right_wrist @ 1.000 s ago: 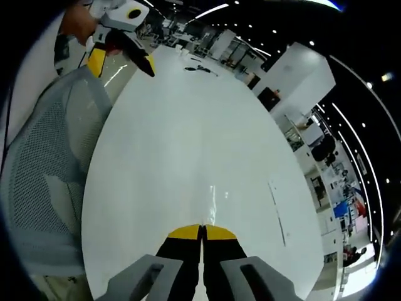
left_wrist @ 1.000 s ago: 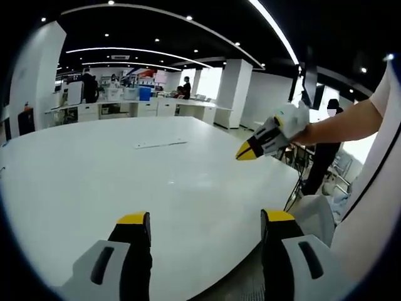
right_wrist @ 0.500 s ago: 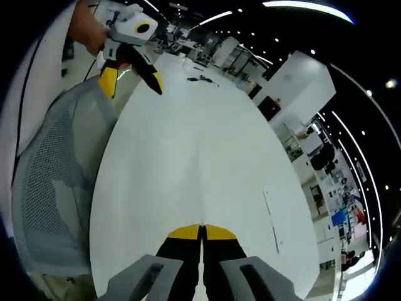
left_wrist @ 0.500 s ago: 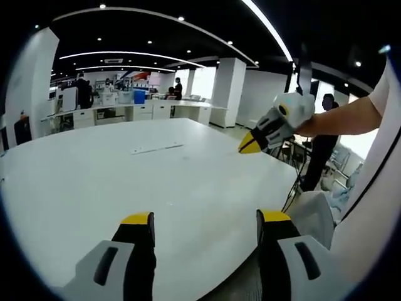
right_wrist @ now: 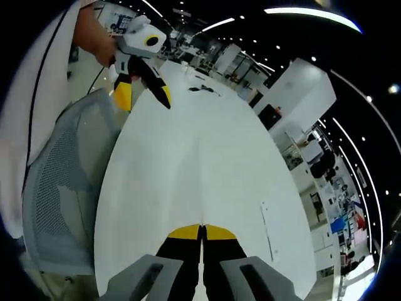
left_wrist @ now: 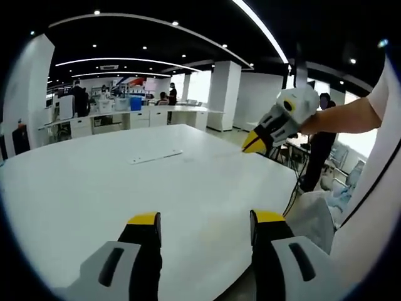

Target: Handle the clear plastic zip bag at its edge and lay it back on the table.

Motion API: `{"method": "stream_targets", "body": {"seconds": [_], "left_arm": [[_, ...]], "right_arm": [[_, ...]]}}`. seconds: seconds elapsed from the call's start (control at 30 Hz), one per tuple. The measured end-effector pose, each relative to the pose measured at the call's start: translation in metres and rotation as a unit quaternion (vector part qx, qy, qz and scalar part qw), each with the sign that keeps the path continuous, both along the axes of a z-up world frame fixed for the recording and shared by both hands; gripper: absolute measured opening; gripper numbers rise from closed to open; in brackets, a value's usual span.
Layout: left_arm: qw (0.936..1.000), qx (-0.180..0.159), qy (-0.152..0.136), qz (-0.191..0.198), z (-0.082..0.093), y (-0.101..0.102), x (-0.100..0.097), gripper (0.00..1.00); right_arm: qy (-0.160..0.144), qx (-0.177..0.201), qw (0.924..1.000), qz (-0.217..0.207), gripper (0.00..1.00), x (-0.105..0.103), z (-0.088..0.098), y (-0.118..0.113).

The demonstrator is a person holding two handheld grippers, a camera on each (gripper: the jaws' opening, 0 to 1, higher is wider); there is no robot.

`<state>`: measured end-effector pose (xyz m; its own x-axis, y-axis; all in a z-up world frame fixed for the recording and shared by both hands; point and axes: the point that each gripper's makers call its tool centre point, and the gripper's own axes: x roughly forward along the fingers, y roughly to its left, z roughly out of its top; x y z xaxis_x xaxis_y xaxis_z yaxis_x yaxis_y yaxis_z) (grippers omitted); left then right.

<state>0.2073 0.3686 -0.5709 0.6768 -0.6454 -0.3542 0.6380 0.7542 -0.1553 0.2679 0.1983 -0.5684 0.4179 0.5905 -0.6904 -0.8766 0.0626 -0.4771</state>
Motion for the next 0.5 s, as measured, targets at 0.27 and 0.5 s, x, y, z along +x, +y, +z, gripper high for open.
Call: {"method": "stream_targets", "body": {"seconds": [0.27,0.5], "left_arm": [[0.9998,0.006,-0.016,-0.010,0.018,-0.007,0.003,0.50],[0.9985,0.019,-0.043,-0.028,0.032,-0.007,0.014,0.42]], "right_arm": [[-0.007,0.001,0.9999,0.008,0.00,-0.005,0.015,0.001],[-0.001,0.011,0.9998,0.017,0.00,-0.017,0.029,0.003]]}}
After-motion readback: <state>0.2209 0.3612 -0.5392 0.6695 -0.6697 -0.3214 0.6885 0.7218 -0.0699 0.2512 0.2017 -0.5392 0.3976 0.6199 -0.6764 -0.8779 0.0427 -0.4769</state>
